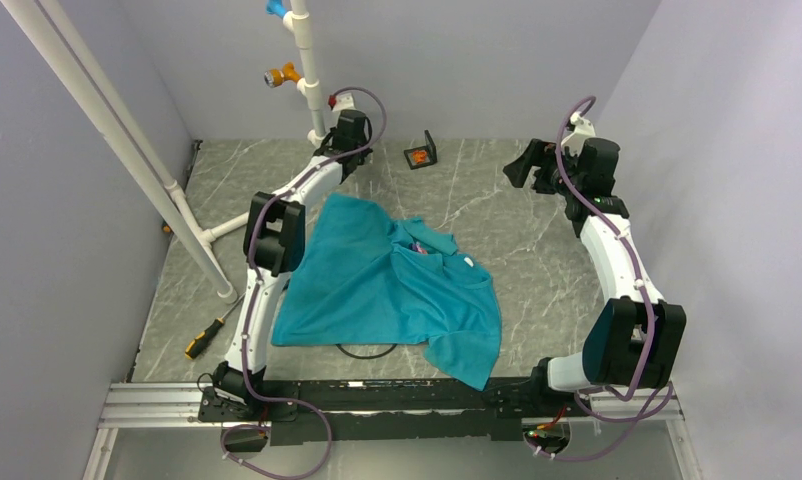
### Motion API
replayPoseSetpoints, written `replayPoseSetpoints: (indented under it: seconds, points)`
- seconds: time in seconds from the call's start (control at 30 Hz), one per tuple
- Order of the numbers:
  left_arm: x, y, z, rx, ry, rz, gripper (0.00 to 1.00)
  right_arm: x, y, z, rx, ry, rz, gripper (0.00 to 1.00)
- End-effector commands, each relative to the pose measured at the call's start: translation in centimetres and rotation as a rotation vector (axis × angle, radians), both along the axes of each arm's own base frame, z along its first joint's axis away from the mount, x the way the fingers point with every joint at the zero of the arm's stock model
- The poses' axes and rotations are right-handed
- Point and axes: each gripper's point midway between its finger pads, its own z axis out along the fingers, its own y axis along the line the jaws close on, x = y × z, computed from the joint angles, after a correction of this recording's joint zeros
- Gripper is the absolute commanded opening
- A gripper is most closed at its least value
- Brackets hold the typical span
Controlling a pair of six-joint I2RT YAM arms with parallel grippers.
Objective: Remove the brooch from the garment
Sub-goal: Move the brooch box to the center of the board.
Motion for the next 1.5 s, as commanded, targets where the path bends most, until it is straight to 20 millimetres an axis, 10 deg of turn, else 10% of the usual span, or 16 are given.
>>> replayPoseSetpoints:
  seconds: [0.0,0.8,1.23,1.47]
  points:
    - [-1.5,-2.5,5.1,-0.048,-0.057,-0.041,0.0,0.1,0.2,1.3,0.007,-0.056,0.019,0.9]
    - [-2.6,-10.1,3.2,-0.16,-0.013,-0.203,0.01,-0.4,0.1,1.0,0.013,-0.056,0.021,0.92]
    - [-2.6,-10.4,3.2,-0.134,-0.033,-0.235,0.3,-0.6,0.4,0.7,0.011,-0.048,0.048,0.93]
    - [-3.1,-10.3,6.5,-0.131,-0.083,-0.26,0.56,-0.9,1.1,0.6,-0.004,-0.041,0.113,0.94]
